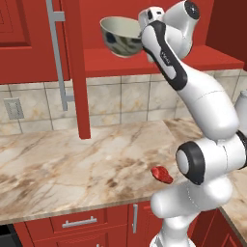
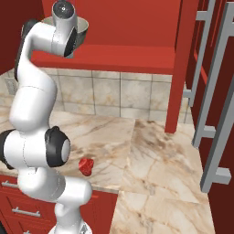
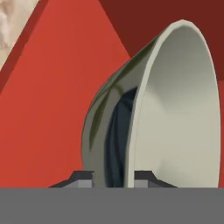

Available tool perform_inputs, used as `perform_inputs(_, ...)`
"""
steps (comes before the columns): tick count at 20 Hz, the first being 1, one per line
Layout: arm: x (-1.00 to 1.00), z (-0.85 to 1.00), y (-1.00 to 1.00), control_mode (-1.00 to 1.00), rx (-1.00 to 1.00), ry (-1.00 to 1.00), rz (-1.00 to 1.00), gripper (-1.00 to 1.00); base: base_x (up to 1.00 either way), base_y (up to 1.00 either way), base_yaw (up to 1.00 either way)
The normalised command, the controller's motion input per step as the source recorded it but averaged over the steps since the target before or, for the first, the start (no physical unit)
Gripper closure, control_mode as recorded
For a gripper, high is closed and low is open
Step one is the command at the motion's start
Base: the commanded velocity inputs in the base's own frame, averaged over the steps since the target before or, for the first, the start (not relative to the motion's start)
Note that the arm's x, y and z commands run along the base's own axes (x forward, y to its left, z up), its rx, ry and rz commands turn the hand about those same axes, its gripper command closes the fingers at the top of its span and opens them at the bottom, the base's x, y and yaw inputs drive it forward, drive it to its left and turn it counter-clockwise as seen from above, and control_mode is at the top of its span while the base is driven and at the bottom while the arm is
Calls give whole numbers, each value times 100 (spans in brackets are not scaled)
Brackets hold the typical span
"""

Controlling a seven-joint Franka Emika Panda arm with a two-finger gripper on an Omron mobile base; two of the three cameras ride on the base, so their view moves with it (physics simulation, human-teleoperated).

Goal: Retrieve the bowl from the cabinet, then place the raw meat into the bowl to avoid contamination.

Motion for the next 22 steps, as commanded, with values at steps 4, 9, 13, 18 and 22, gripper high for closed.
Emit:
perform_inputs(4,-41,2,0,-100,6,-7,-10,100,0,0,0)
perform_inputs(9,-35,17,0,-100,6,0,-5,100,0,0,0)
perform_inputs(13,-40,28,0,-100,4,2,-2,100,0,0,0)
perform_inputs(18,-55,47,-6,-100,0,1,-2,100,0,0,0)
perform_inputs(22,-72,33,-19,-100,0,1,0,100,0,0,0)
